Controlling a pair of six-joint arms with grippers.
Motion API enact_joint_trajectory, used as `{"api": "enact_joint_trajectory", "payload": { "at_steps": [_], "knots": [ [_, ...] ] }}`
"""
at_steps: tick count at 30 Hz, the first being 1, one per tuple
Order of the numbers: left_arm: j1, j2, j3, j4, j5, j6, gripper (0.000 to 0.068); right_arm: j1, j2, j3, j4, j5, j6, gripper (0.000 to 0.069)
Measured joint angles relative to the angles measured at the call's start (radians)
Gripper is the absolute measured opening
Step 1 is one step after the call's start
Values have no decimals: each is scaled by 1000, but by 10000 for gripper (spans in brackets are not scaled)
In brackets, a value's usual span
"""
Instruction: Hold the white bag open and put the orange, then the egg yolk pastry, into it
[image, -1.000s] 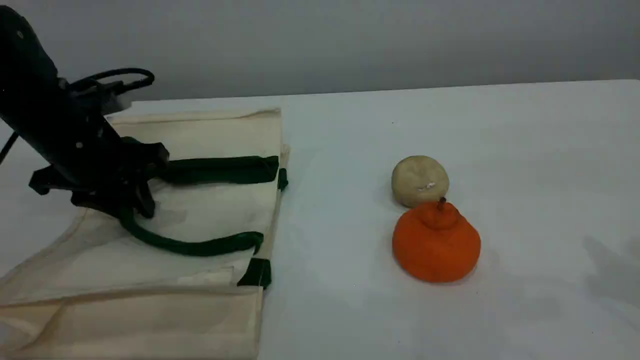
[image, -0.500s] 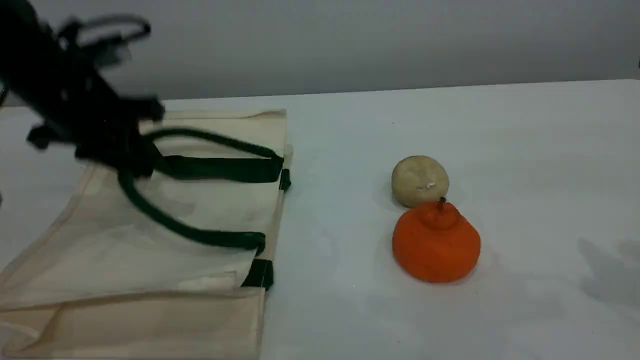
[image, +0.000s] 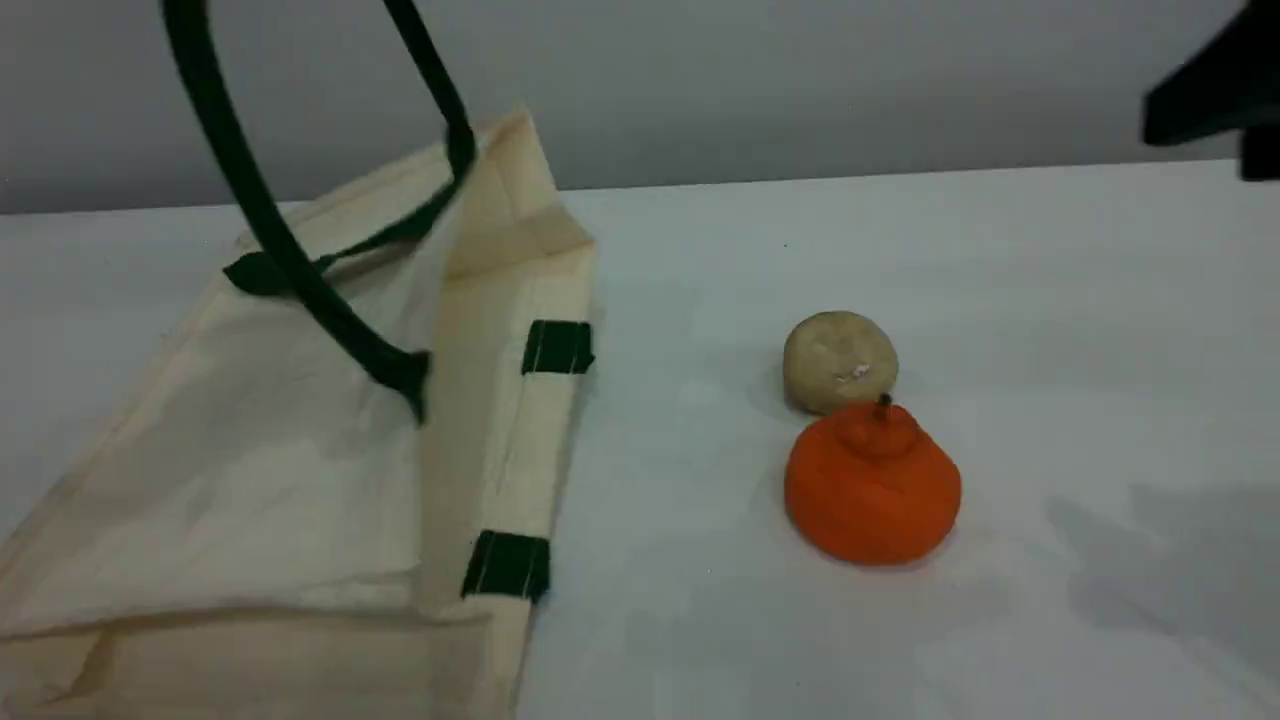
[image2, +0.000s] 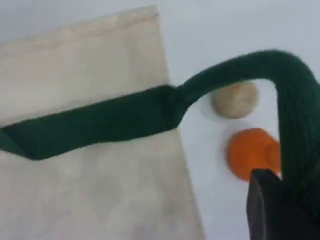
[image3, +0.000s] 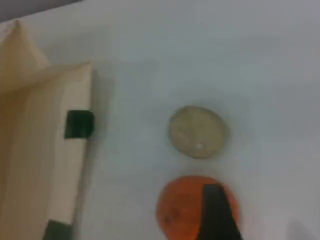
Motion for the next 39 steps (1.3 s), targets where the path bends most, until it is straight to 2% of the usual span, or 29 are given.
{"api": "enact_joint_trajectory", "payload": {
  "at_steps": [7,14,18,22,39],
  "knots": [
    [0,-157,0,0,16,-1,69,88,84,0,172,-24,-152,408],
    [0,-163,0,21,25,-26,69,151,220,0,311,-24,-322,408],
    [-13,-163,-5,19,36,-26,69,151,302,-17,317,-16,-418,408],
    [-54,-163,-39,29,63,-26,69,151,374,-55,316,24,-420,408],
    [-56,-163,-59,30,76,-35,69,169,558,-177,312,88,-418,408]
  ]
}}
